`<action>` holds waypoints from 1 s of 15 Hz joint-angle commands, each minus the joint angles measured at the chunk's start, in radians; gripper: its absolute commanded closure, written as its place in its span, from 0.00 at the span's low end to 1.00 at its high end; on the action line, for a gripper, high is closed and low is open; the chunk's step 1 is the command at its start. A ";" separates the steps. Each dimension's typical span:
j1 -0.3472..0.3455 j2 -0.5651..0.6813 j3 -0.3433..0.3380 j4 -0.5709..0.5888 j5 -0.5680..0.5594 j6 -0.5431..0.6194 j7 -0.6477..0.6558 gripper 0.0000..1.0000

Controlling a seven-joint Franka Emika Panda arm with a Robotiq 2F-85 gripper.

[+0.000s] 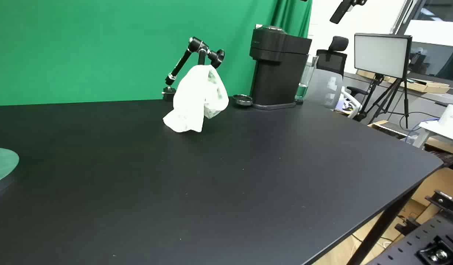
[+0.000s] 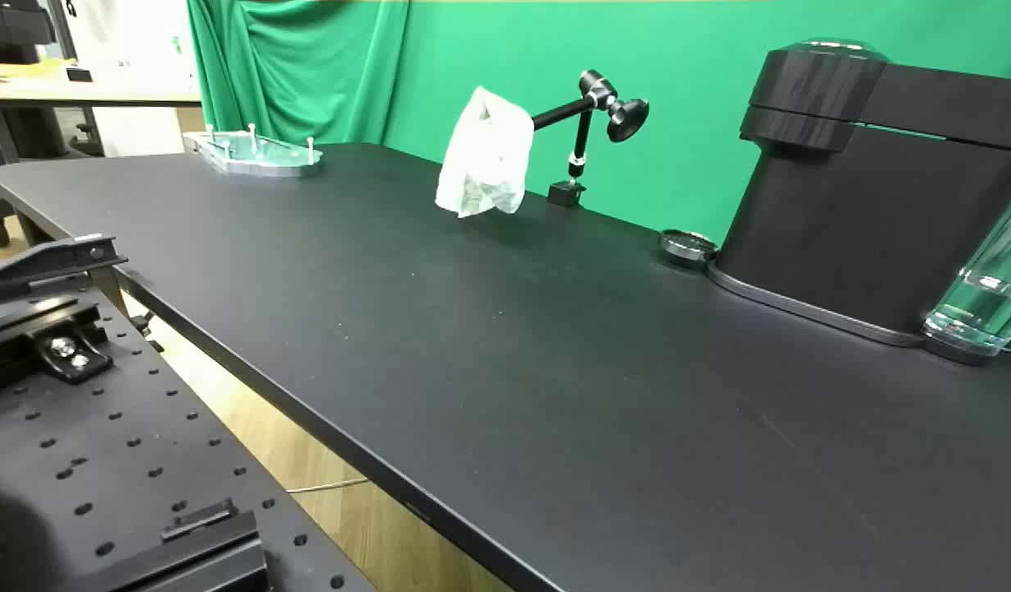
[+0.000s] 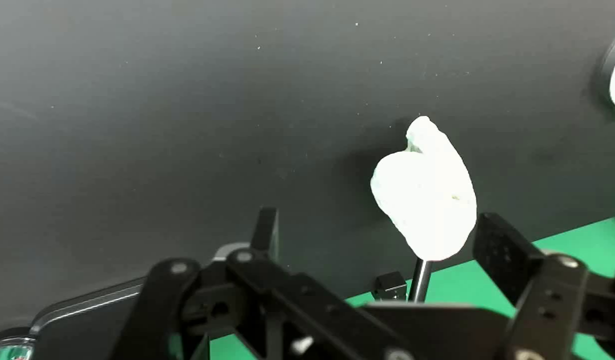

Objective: Take the cloth off the stand and put it on the table

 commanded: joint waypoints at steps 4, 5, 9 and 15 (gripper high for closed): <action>-0.016 0.003 0.015 0.002 0.009 -0.003 -0.007 0.00; -0.016 0.003 0.015 0.002 0.009 -0.003 -0.007 0.00; -0.016 0.003 0.015 0.002 0.009 -0.003 -0.008 0.00; 0.000 0.099 0.039 0.046 0.010 0.043 -0.001 0.00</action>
